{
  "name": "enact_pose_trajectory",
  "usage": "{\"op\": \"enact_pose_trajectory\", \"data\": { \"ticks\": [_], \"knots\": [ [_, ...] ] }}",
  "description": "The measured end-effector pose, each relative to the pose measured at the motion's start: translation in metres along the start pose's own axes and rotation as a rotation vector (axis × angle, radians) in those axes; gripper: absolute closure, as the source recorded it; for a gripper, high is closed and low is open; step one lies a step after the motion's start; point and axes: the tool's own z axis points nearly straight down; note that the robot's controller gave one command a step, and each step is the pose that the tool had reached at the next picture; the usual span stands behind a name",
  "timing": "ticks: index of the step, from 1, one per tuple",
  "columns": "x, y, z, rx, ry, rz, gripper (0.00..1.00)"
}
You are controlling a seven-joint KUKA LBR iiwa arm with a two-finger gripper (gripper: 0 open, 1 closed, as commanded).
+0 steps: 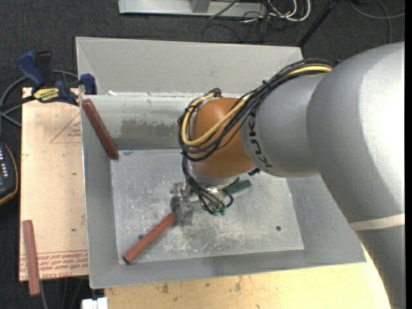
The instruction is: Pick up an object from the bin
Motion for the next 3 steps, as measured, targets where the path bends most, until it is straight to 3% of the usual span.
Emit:
{"op": "enact_pose_trajectory", "data": {
  "ticks": [1, 2, 3],
  "knots": [
    [0.0003, -0.0002, 0.0009, 0.000, 0.000, 0.000, 0.00],
    [-0.0003, 0.0001, 0.0003, -0.001, -0.002, 0.001, 1.00],
    [-0.0003, 0.0001, 0.0003, -0.001, -0.002, 0.001, 0.00]
  ]
}}
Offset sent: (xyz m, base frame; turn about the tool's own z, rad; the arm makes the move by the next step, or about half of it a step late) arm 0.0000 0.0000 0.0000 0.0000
